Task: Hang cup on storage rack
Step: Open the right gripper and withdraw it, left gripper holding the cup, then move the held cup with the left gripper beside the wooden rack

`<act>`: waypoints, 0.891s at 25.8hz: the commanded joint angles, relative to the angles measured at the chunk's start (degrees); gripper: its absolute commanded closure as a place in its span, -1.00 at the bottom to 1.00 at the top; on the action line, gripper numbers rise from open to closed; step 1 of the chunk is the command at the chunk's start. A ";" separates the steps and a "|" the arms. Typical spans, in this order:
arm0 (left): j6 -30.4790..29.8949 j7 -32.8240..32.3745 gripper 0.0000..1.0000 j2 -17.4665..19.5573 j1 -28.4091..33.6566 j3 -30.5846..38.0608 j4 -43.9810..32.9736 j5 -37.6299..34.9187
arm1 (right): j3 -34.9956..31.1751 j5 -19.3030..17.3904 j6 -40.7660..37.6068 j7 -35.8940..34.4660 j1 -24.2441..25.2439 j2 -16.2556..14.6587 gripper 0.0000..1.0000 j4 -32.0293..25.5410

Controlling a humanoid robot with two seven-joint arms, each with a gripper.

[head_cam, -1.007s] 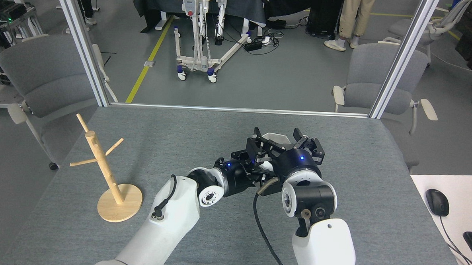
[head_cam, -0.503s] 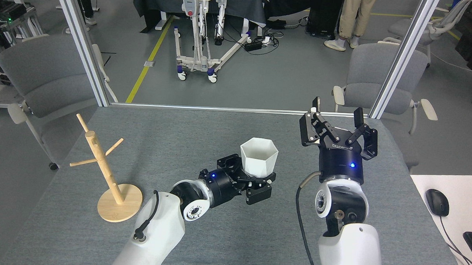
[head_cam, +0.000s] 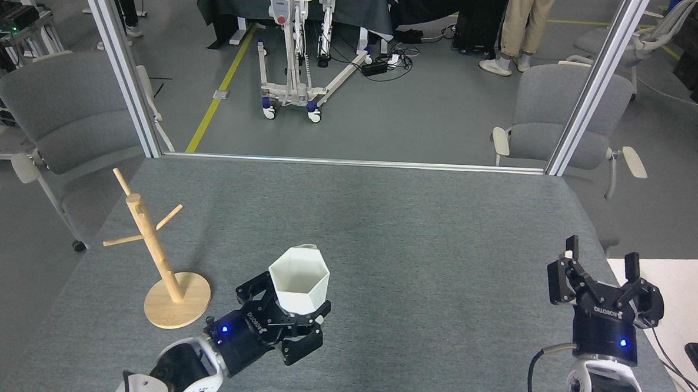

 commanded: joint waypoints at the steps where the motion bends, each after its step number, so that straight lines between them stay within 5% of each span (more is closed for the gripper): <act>1: -2.67 0.90 1.00 1.44 6.92 6.58 -6.19 -0.03 | -1.95 2.01 -3.36 -1.58 2.07 -0.87 -0.98 3.12; 5: -9.17 0.90 1.00 1.35 11.22 16.25 -8.03 -0.03 | -1.60 9.13 -3.01 8.87 2.33 -0.78 -0.98 4.88; 8: -12.34 0.90 1.00 1.09 13.86 21.70 -9.09 0.06 | -1.33 9.49 -3.27 16.17 2.33 -0.61 -0.98 4.79; 18: -12.34 3.01 1.00 -1.73 16.41 39.45 -8.91 -0.03 | -1.25 9.22 -3.53 16.35 1.28 -0.17 -0.98 5.05; 23: -12.34 4.32 1.00 -1.55 16.32 42.44 -5.66 -0.47 | -1.33 9.14 -3.71 16.35 1.19 -0.43 -0.98 5.31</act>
